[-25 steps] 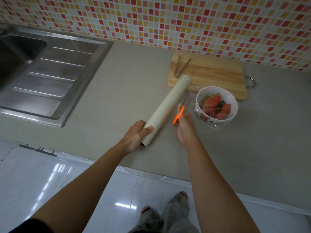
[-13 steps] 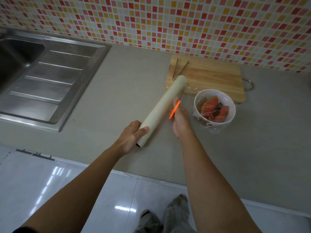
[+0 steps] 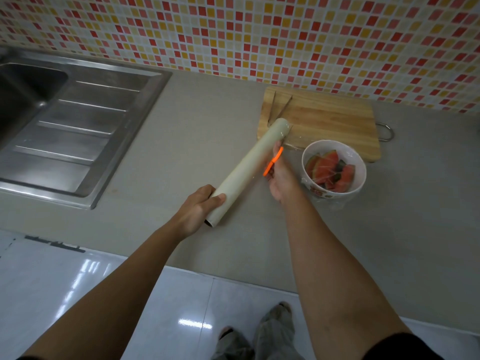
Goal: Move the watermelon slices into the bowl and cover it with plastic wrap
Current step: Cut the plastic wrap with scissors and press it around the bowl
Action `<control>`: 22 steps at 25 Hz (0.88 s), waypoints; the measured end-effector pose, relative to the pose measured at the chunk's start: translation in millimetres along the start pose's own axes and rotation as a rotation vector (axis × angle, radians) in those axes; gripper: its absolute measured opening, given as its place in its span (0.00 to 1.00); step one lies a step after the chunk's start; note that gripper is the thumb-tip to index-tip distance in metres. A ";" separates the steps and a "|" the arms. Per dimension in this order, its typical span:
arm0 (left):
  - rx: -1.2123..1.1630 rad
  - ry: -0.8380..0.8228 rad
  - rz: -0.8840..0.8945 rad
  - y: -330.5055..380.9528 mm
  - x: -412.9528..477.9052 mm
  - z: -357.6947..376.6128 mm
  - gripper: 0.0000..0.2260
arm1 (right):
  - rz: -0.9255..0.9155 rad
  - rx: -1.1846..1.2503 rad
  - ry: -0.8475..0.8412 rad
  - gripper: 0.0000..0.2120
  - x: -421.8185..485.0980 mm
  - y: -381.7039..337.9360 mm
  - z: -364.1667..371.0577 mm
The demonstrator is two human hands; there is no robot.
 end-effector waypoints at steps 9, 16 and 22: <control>-0.090 -0.012 -0.009 -10.3 10.4 -13.3 0.12 | -0.123 0.009 0.012 0.21 11.8 1.1 -3.6; -0.082 -0.035 0.000 -18.2 15.5 -22.2 0.17 | -0.184 -0.082 0.013 0.21 20.7 7.0 0.2; -0.102 -0.006 -0.005 -18.3 21.6 -25.2 0.14 | -0.057 -0.074 -0.015 0.20 18.3 11.0 7.5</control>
Point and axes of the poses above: each hand's wrist, its own x-axis towards the middle knuckle, its own z-axis out of the palm, y = z × x, the point moved 8 cm from there along x, towards the middle knuckle, and after that the axes turned 12 degrees about y, right-handed, at the moved point
